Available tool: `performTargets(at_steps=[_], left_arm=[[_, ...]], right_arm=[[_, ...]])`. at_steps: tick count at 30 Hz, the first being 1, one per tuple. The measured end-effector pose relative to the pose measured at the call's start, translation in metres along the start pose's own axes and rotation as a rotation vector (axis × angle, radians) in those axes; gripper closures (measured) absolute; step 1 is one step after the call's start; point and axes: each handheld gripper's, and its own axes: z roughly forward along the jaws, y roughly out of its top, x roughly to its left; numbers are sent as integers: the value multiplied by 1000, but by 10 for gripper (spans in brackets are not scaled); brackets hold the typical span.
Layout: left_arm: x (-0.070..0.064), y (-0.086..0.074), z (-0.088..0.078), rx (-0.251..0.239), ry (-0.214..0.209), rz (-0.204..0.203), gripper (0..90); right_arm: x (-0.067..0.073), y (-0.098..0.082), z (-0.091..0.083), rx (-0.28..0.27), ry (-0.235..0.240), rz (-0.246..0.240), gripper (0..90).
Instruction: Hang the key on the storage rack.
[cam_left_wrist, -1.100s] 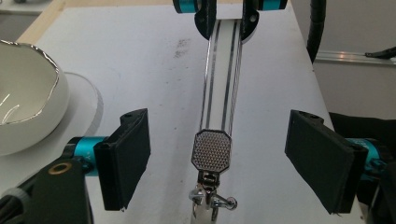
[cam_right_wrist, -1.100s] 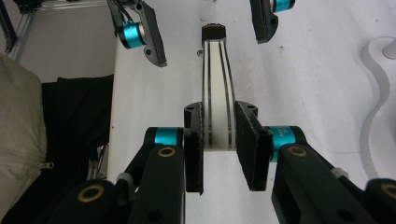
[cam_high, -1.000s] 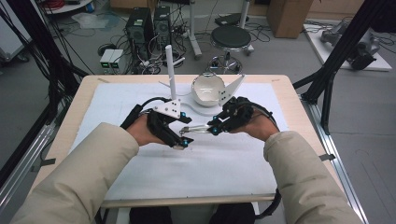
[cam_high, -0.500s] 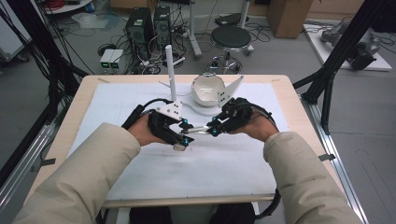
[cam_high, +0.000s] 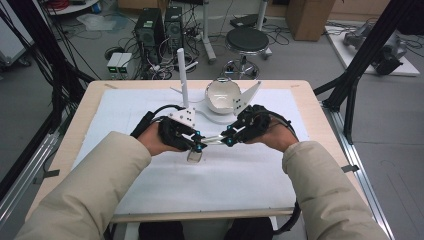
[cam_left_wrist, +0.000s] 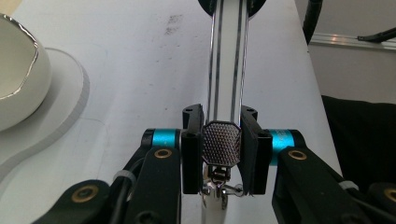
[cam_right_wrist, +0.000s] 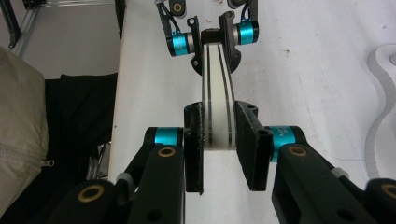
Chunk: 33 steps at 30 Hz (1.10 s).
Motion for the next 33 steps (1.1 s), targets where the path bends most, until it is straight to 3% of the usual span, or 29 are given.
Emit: performTargets(at_steps=[6,10,12,14,17,22,27,33], left_arm=[[0,0,-1,-15,-11,17,737],[1,-1,-3,-19,-14,24,739],[2,-2,-5,-25,-23,4,740],[3,-4,-7,-49,-19,-9,741],[7,-7,-11,-47,-2,-21,741],[15,-12,-25,-84,39,-64,741],[29,-23,-40,-139,76,-148,742],[44,-34,-54,-234,98,-238,741]], right_arm=[[-1,-1,-1,-11,3,-6,738],[-1,-3,-3,-57,19,-10,715],[-1,-3,-4,-111,11,-8,467],[1,-3,-1,-135,-4,34,211],[4,-3,2,-141,-72,54,3],[3,-17,0,-225,-131,114,5],[3,-34,-6,-292,-181,151,5],[11,-54,-21,-500,-243,159,5]])
